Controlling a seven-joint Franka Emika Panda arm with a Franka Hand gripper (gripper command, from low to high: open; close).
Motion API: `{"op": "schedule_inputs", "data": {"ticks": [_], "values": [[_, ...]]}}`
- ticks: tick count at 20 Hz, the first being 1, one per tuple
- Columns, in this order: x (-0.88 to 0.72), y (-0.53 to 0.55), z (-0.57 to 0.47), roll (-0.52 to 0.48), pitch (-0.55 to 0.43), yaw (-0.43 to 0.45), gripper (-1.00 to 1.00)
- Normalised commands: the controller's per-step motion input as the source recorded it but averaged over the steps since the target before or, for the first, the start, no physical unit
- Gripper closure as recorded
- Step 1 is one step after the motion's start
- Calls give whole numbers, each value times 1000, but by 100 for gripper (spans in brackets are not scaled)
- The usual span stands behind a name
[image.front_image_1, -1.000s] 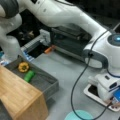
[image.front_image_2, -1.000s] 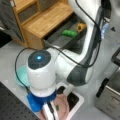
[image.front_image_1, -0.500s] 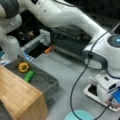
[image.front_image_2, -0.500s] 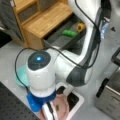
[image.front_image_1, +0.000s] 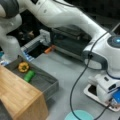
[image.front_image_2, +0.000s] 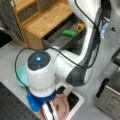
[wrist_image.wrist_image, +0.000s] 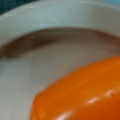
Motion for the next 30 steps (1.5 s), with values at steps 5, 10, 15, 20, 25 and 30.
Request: {"op": "schedule_inputs", "data": {"ticks": [5,10,15,20,25,30], "values": [[154,107,32,-296,152,-15,-100],[127,143,19,-320,163,-26,-100],[84,139,-35,-351,187,-25,-100],[38,114,-81,-380,207,-8,-100],[5,103,-94,-378,193,-7,-100],[46,94,-19,-341,126,-9,-100]]}}
